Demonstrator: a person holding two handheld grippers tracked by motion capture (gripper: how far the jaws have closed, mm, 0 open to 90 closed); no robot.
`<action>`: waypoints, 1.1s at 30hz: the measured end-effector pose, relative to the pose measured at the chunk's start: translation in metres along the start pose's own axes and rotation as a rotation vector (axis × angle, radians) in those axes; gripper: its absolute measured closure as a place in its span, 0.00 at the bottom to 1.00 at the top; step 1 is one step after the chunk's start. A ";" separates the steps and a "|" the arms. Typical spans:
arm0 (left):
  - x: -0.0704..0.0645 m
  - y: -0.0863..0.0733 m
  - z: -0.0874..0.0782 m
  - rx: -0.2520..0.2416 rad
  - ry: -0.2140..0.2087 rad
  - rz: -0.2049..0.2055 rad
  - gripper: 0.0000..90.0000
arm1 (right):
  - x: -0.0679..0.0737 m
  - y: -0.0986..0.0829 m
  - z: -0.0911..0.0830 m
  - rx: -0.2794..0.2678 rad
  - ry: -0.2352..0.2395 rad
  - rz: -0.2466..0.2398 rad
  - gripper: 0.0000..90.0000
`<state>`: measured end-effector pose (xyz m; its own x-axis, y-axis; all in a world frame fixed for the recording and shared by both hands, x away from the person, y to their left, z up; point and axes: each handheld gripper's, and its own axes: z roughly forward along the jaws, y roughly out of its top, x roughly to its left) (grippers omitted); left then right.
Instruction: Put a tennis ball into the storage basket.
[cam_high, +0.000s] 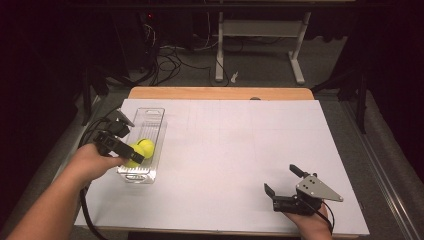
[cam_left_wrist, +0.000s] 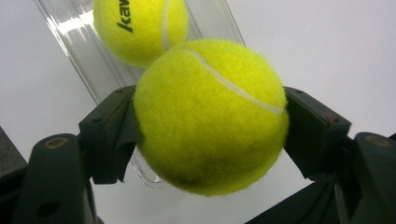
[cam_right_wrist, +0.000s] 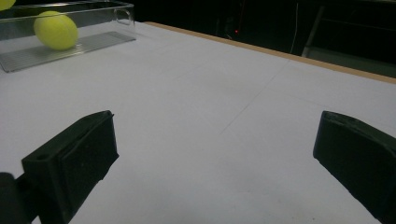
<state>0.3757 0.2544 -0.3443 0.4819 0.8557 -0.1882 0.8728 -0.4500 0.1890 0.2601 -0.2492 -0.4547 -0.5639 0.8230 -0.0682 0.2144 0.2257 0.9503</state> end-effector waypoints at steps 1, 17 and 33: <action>0.001 0.000 0.001 0.003 -0.001 -0.005 0.30 | 0.000 0.000 0.000 0.001 0.000 0.000 0.00; 0.009 0.003 0.016 0.020 -0.013 -0.037 0.30 | 0.000 -0.001 0.001 0.003 0.000 -0.004 0.00; 0.011 0.006 0.028 0.042 -0.017 -0.047 0.29 | 0.000 -0.001 0.001 0.003 0.000 -0.006 0.00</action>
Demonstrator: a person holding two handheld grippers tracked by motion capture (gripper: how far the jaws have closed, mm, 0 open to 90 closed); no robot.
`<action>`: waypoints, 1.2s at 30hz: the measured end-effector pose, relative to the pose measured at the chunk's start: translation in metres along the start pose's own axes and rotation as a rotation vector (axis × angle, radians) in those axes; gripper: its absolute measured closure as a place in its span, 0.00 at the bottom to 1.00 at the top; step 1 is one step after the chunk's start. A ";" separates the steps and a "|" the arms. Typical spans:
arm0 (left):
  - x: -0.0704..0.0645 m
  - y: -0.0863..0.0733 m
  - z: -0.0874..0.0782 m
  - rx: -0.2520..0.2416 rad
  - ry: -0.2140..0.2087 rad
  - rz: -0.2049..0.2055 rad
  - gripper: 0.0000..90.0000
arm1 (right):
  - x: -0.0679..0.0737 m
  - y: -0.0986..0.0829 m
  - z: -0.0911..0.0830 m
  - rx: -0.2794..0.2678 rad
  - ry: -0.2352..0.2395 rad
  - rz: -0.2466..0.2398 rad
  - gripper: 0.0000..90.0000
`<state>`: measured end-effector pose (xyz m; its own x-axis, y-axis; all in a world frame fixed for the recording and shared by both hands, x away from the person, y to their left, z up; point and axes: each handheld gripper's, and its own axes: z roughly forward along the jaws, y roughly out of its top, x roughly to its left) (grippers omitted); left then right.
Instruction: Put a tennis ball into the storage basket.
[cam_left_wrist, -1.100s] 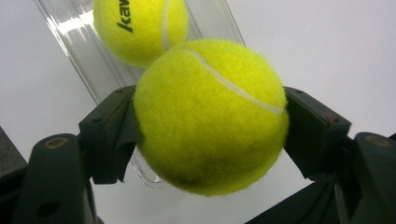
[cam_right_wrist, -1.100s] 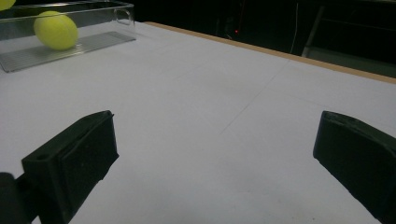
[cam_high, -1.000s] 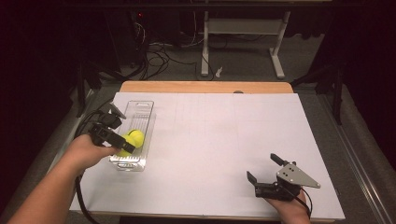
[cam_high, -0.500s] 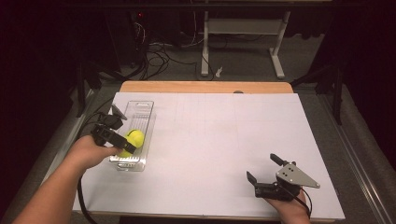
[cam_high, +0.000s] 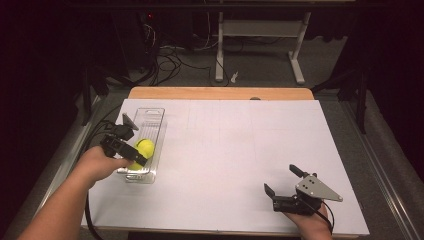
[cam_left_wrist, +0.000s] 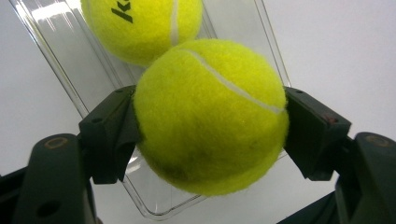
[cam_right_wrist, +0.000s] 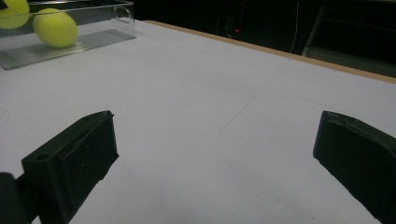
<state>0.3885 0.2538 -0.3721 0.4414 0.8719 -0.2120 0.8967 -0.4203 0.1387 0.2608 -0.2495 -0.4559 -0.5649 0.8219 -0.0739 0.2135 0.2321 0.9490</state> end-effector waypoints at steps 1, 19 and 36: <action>0.000 0.000 0.001 0.000 -0.001 -0.002 0.29 | 0.000 0.000 0.000 -0.001 0.000 0.001 0.00; 0.000 0.000 0.003 0.007 0.019 -0.003 0.29 | 0.000 0.000 0.000 -0.002 0.000 0.002 0.00; -0.012 0.001 -0.008 -0.003 0.045 0.033 0.07 | 0.001 0.001 0.000 -0.008 0.001 -0.005 0.00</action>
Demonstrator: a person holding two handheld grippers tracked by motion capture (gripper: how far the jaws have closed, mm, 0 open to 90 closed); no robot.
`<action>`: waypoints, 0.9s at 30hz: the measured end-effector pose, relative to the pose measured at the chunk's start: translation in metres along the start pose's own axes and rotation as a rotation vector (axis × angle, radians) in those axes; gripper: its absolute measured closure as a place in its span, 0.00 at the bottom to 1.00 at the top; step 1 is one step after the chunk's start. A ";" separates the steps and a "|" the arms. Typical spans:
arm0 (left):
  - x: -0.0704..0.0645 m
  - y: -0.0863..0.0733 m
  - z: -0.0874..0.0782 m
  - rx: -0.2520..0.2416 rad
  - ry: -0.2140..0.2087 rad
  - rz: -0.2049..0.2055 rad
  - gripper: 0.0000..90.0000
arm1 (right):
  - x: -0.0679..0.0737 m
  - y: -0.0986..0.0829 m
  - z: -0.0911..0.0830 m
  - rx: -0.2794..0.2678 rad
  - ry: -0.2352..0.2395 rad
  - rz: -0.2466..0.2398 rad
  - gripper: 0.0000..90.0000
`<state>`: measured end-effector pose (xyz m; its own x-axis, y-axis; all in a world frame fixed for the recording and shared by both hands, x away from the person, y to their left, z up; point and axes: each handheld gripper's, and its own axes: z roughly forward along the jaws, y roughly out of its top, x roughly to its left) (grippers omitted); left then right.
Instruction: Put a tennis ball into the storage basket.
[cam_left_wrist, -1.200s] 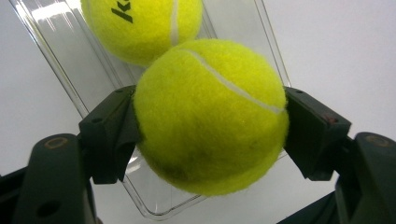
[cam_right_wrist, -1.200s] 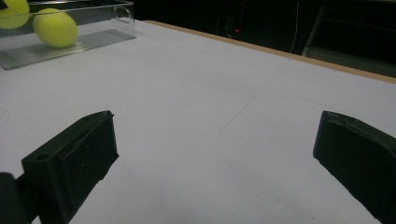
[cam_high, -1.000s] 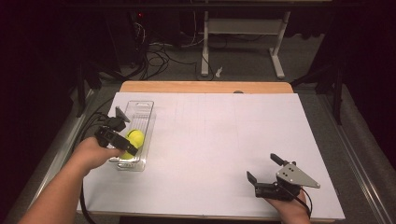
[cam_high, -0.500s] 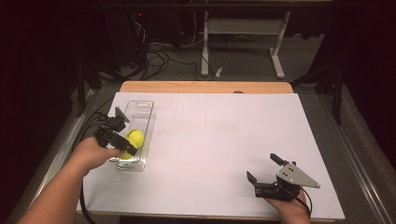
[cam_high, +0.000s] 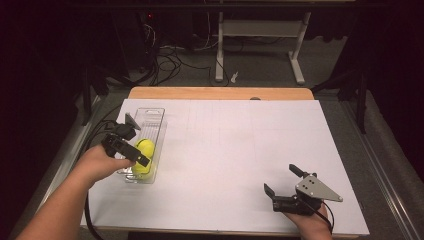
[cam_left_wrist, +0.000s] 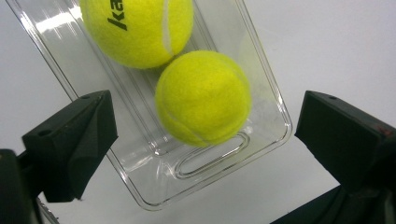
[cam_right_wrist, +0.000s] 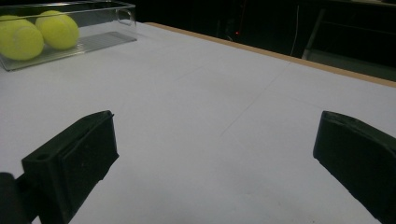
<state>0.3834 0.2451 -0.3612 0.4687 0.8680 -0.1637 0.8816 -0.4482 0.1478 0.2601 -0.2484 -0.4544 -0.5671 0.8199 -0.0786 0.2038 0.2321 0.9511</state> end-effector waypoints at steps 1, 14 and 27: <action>0.000 0.000 0.000 -0.001 -0.004 -0.001 0.06 | 0.000 0.000 0.000 -0.001 0.000 0.001 0.00; -0.002 -0.001 -0.005 0.011 -0.015 0.008 0.01 | 0.000 0.000 0.000 0.002 -0.002 -0.002 0.00; -0.019 0.000 -0.004 -0.017 -0.039 0.050 0.01 | 0.000 0.000 0.000 0.002 -0.001 -0.004 0.00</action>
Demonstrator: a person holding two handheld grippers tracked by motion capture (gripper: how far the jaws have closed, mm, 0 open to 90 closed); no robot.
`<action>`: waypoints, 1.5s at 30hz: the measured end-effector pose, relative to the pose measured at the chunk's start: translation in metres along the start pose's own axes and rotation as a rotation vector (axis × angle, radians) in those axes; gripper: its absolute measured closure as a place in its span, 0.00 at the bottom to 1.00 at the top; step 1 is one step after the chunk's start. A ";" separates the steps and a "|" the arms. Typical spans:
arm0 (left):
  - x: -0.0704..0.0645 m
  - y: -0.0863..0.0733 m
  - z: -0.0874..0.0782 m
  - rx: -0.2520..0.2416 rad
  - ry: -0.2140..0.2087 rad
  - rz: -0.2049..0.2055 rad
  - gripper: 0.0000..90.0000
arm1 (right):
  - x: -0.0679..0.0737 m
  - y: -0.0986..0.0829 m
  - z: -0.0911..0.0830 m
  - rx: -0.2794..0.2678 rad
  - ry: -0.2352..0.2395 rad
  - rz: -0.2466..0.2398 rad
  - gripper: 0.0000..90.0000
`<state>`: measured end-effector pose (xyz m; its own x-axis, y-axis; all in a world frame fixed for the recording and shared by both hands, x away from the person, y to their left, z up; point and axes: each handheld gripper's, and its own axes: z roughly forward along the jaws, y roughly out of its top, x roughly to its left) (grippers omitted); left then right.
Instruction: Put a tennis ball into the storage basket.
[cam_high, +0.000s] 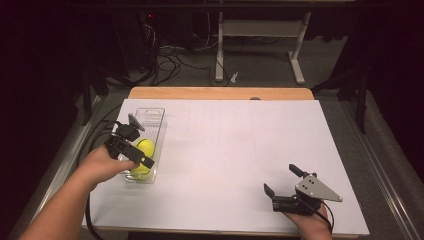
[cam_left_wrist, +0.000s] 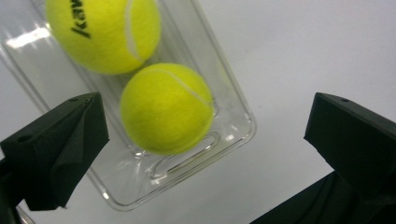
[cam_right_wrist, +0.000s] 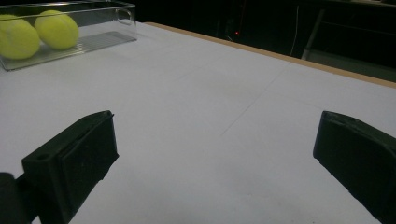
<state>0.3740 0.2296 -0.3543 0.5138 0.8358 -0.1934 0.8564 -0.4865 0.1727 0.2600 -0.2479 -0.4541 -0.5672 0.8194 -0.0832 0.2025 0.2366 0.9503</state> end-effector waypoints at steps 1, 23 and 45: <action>-0.003 0.001 0.001 0.001 -0.002 0.007 0.01 | 0.000 0.000 0.000 0.000 0.000 0.001 0.00; -0.050 0.024 0.013 0.017 0.000 0.076 0.01 | 0.001 0.000 0.000 0.002 0.000 0.001 0.00; -0.095 0.037 0.054 0.063 -0.042 0.164 0.01 | 0.000 0.000 -0.001 -0.002 0.000 0.003 0.00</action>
<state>0.3595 0.1182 -0.3821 0.6471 0.7334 -0.2081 0.7619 -0.6314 0.1442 0.2595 -0.2481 -0.4541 -0.5664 0.8202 -0.0803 0.2023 0.2328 0.9513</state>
